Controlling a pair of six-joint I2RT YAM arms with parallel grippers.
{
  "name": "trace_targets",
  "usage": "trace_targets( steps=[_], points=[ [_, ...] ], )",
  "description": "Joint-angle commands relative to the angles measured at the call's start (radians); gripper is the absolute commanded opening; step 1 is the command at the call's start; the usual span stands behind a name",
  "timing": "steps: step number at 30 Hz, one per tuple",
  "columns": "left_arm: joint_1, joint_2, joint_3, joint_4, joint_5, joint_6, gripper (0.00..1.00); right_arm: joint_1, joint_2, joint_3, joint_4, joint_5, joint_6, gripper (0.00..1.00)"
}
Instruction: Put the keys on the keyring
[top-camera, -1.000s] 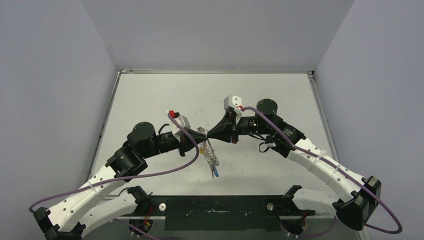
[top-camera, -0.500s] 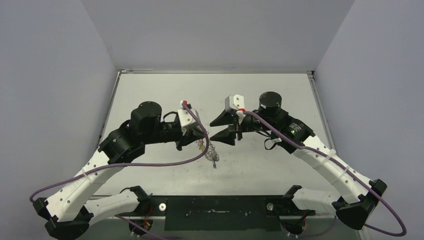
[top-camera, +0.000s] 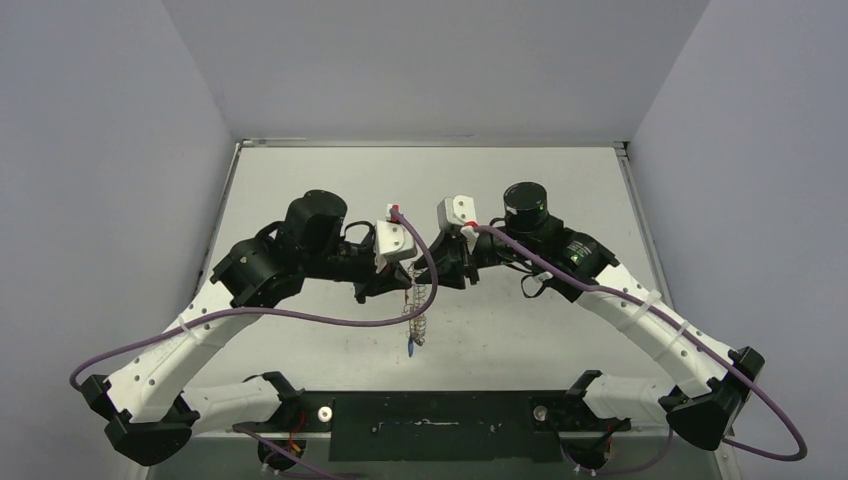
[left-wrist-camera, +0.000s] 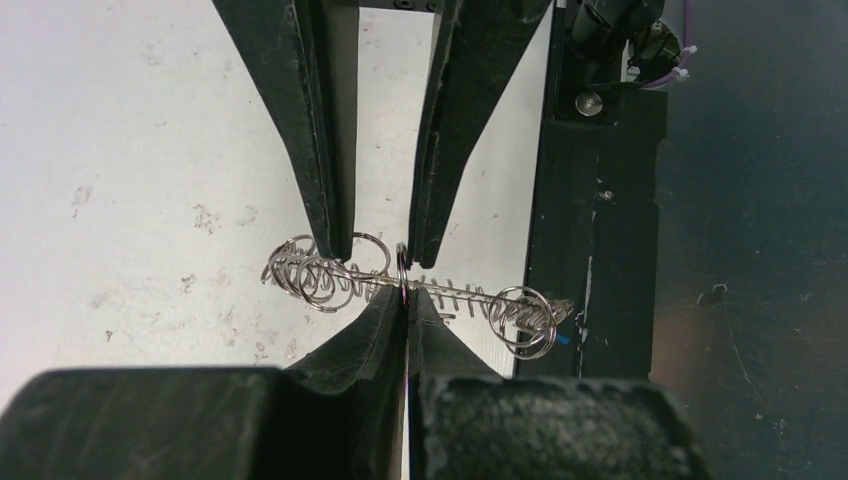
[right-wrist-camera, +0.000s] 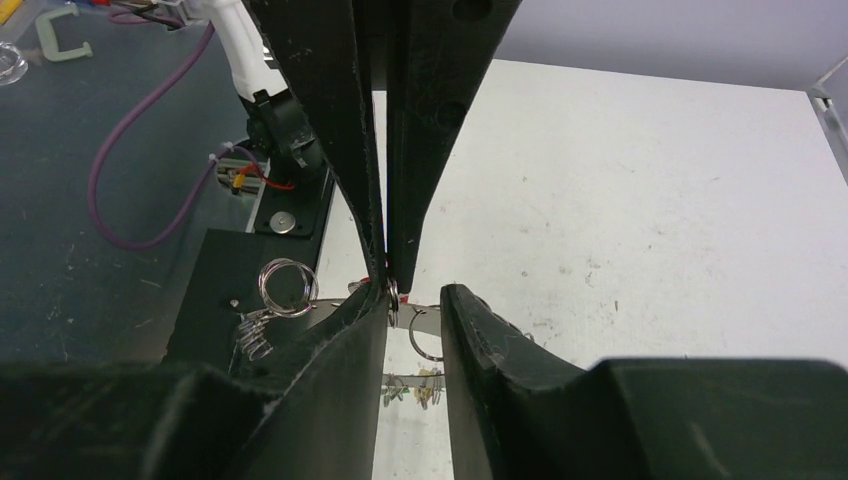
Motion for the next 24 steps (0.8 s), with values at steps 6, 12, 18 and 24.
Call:
trace_targets(
  steps=[6,12,18,24],
  points=[
    [0.001,-0.022,0.029,0.084,0.059,-0.011,0.0,0.021,0.005,-0.004,0.035,-0.034,-0.015,0.23],
    [0.001,-0.022,0.021,0.109,0.065,-0.023,0.0,0.028,0.005,-0.011,0.03,-0.03,-0.02,0.26],
    [0.001,-0.026,0.014,0.115,0.068,-0.028,0.0,0.032,0.012,-0.004,0.004,-0.025,-0.038,0.0],
    [0.0,-0.057,-0.019,0.129,0.029,-0.042,0.0,0.03,-0.011,-0.024,0.071,-0.008,0.008,0.0]
  ],
)
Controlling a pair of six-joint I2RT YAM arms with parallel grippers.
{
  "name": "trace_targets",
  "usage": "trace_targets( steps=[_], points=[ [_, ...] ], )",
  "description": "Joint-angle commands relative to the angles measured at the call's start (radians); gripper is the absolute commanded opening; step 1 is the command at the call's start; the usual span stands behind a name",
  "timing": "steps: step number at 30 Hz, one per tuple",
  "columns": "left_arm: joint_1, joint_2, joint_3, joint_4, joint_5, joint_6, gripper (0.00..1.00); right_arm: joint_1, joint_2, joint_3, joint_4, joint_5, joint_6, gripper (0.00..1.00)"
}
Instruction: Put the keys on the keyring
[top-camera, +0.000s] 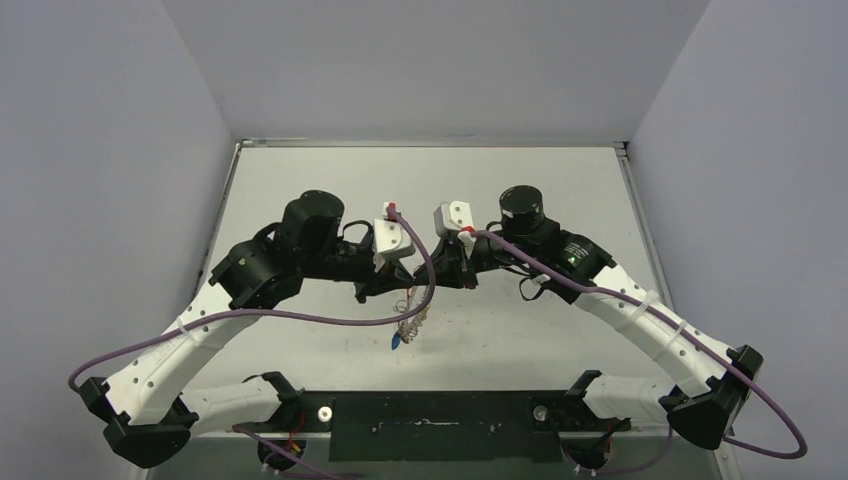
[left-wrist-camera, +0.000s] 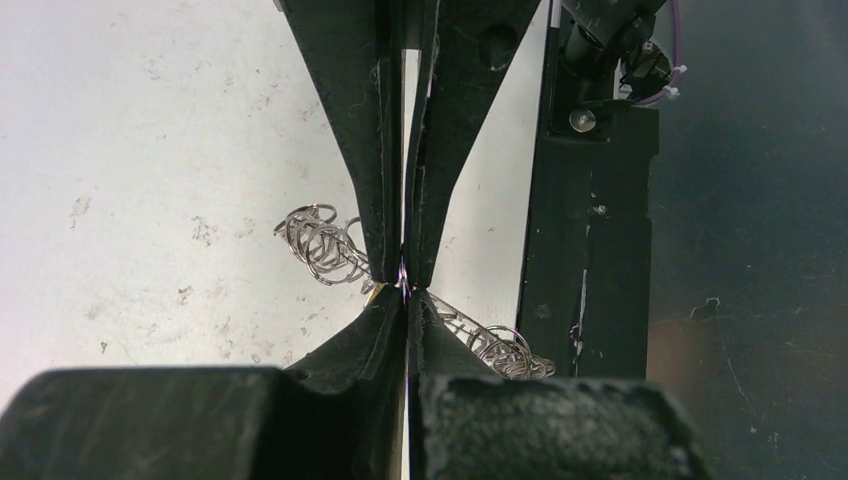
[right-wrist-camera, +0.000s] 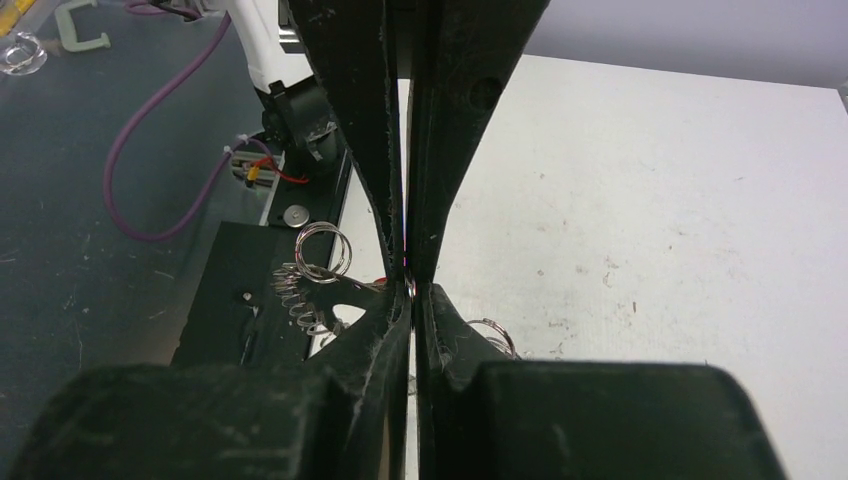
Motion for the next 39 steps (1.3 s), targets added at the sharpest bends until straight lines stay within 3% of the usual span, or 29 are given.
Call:
trace_targets(
  steps=[1,3,6,16,26,34,39],
  points=[
    [-0.002,-0.066,-0.027,0.112,-0.022,-0.026,0.03,0.008,-0.018,-0.022,0.104,0.004,0.035,0.0],
    [-0.002,-0.119,-0.078,0.166,-0.077,-0.054,0.18,0.007,-0.033,-0.038,0.15,0.01,0.063,0.0],
    [-0.001,-0.218,-0.19,0.303,-0.145,-0.107,0.29,0.003,-0.058,-0.076,0.247,0.006,0.135,0.0],
    [-0.001,-0.434,-0.48,0.667,-0.156,-0.27,0.34,-0.002,-0.094,-0.153,0.54,-0.021,0.337,0.0],
    [-0.001,-0.416,-0.487,0.735,-0.144,-0.31,0.26,-0.001,-0.091,-0.155,0.553,-0.024,0.358,0.0],
    [-0.001,-0.413,-0.48,0.674,-0.128,-0.302,0.0,-0.001,-0.098,-0.153,0.535,-0.002,0.347,0.0],
    [-0.002,-0.436,-0.483,0.591,-0.136,-0.286,0.0,-0.002,-0.092,-0.152,0.586,0.009,0.38,0.0]
  ],
)
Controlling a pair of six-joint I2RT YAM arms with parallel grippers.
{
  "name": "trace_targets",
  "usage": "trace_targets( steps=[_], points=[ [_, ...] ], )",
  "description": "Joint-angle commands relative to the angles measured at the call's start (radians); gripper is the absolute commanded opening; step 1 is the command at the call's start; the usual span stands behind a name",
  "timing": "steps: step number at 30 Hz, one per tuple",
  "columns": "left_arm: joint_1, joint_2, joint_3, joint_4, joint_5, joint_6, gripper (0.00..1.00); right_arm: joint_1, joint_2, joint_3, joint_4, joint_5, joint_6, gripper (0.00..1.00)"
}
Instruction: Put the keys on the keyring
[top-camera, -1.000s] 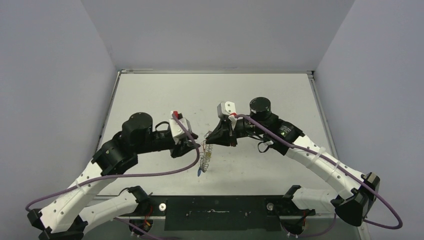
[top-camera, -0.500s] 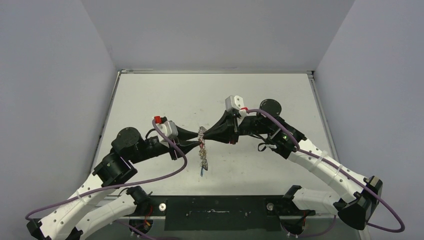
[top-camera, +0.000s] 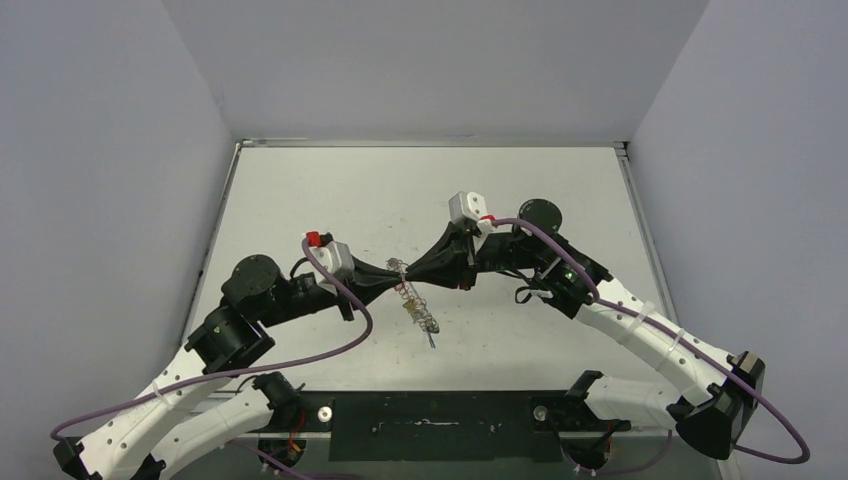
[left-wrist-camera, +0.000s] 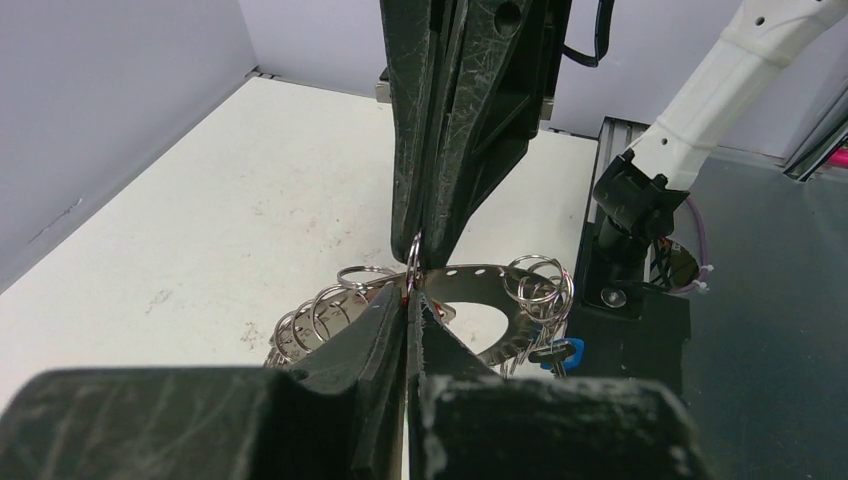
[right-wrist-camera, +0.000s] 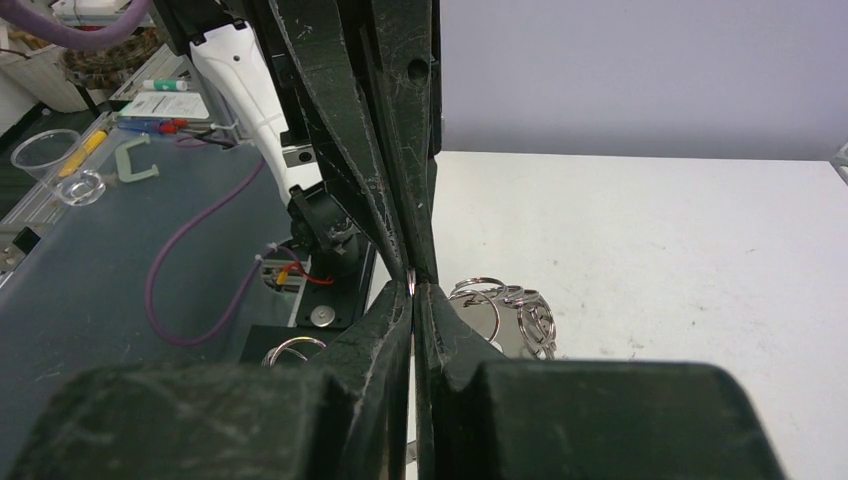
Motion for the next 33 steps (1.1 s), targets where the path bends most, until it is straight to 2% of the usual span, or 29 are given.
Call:
trace_targets(
  steps=[1,9,21,29,33],
  points=[
    [-0.001,-0.023,0.017,-0.07,0.002,0.016,0.0,-0.004,-0.025,0.011,0.152,0.008,0.041,0.0],
    [-0.001,0.014,0.013,-0.123,0.02,0.075,0.0,-0.004,-0.02,0.01,0.211,0.017,0.089,0.0],
    [-0.007,0.119,0.065,-0.001,0.072,0.066,0.0,-0.001,-0.013,-0.014,0.262,0.024,0.13,0.0],
    [-0.007,0.009,0.003,0.03,-0.06,0.029,0.29,-0.003,-0.017,-0.011,0.241,0.027,0.118,0.0],
    [-0.008,-0.011,-0.009,0.067,-0.075,-0.015,0.32,-0.003,-0.016,-0.007,0.24,0.025,0.119,0.0]
  ],
)
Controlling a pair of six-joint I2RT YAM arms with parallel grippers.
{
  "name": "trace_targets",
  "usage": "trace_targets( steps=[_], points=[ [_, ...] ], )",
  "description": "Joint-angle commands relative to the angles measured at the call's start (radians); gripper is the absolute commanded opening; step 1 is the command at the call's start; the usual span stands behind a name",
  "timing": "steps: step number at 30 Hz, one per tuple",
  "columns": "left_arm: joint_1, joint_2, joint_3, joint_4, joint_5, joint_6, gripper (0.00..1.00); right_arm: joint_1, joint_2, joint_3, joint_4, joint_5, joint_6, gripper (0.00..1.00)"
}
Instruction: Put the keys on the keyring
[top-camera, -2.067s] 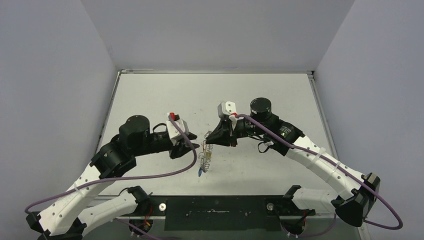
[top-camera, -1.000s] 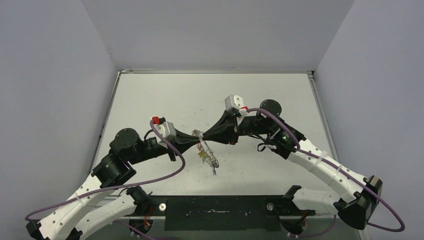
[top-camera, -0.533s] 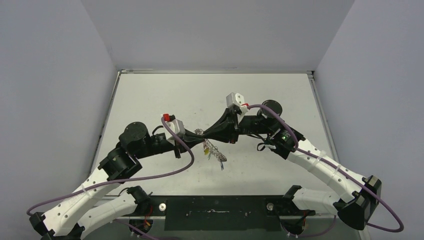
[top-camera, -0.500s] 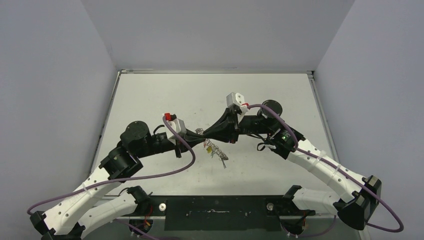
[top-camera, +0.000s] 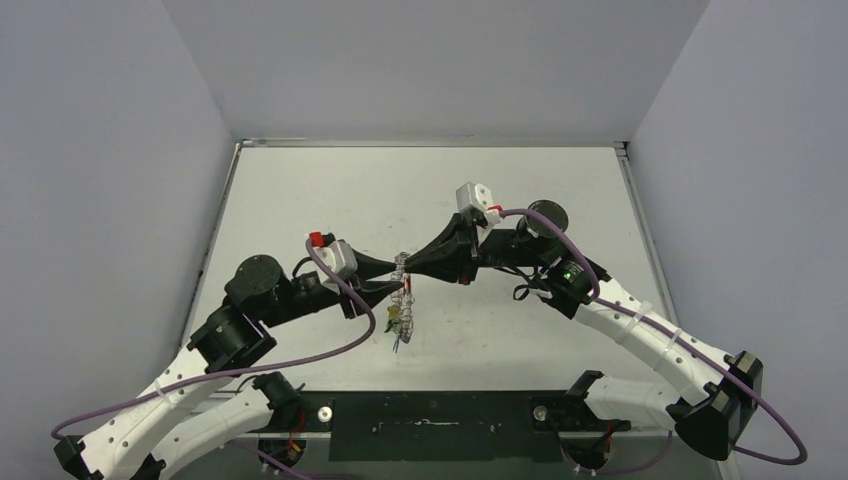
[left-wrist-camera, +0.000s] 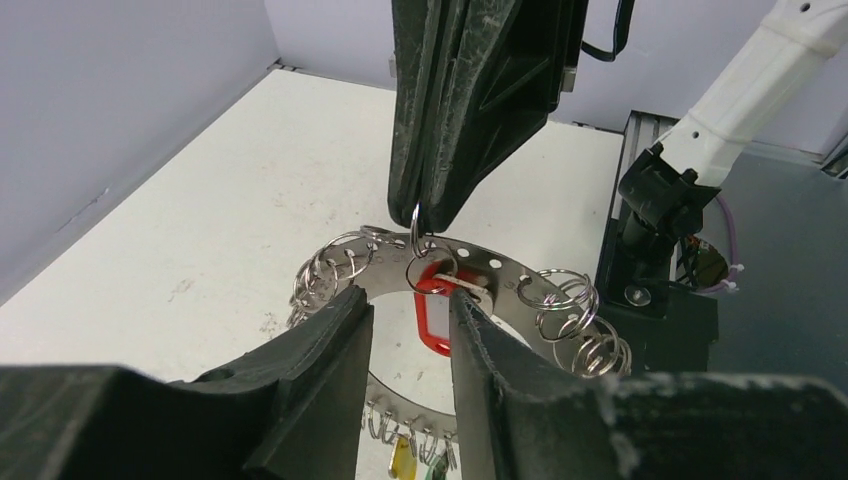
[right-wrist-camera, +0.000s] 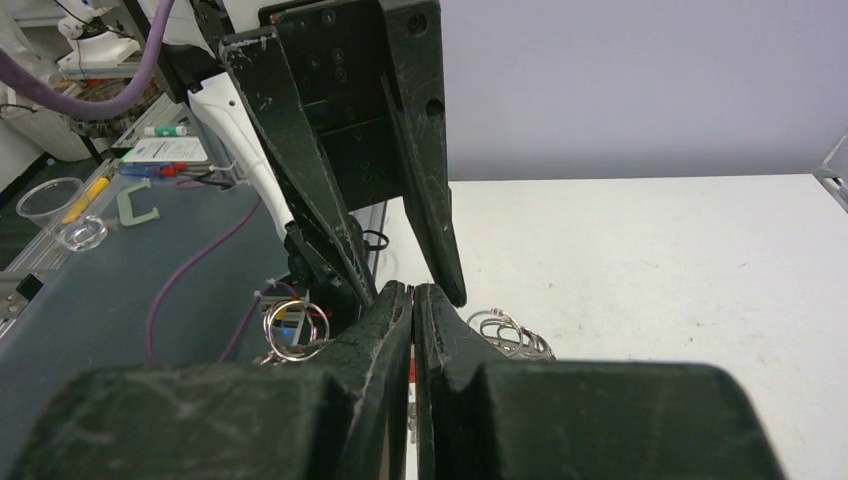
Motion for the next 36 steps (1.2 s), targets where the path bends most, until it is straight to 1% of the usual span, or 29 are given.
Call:
trace_targets(
  steps=[1,7,14,20,22,24,30,32,33,36],
  points=[
    [-0.002,-0.016,0.001,0.089,-0.045,-0.058,0.32,0.008,-0.016,0.027,0.108,0.003,0.007,0.0],
    [-0.003,0.023,0.023,0.135,-0.029,-0.063,0.28,0.008,-0.016,0.026,0.107,0.001,0.008,0.0],
    [-0.003,0.064,0.033,0.199,0.032,-0.073,0.22,0.008,-0.016,0.024,0.102,0.002,0.003,0.0],
    [-0.002,0.06,0.032,0.218,0.033,-0.081,0.21,0.008,-0.023,0.022,0.073,0.004,-0.021,0.0],
    [-0.002,0.057,0.032,0.219,0.039,-0.08,0.14,0.008,-0.025,0.021,0.07,0.007,-0.023,0.0],
    [-0.002,0.058,0.033,0.213,0.052,-0.079,0.0,0.008,-0.025,0.023,0.07,0.007,-0.023,0.0],
    [-0.002,0.049,0.046,0.182,0.032,-0.083,0.0,0.008,-0.029,0.028,0.042,0.013,-0.043,0.0],
    [-0.002,0.048,0.063,0.13,0.018,-0.083,0.0,0.008,-0.031,0.037,0.012,0.019,-0.06,0.0],
    [-0.003,0.05,0.078,0.104,0.013,-0.081,0.0,0.008,-0.032,0.044,-0.012,0.023,-0.076,0.07],
    [-0.004,0.069,0.138,0.0,0.009,-0.052,0.0,0.006,-0.043,0.072,-0.103,0.048,-0.153,0.35]
  ],
)
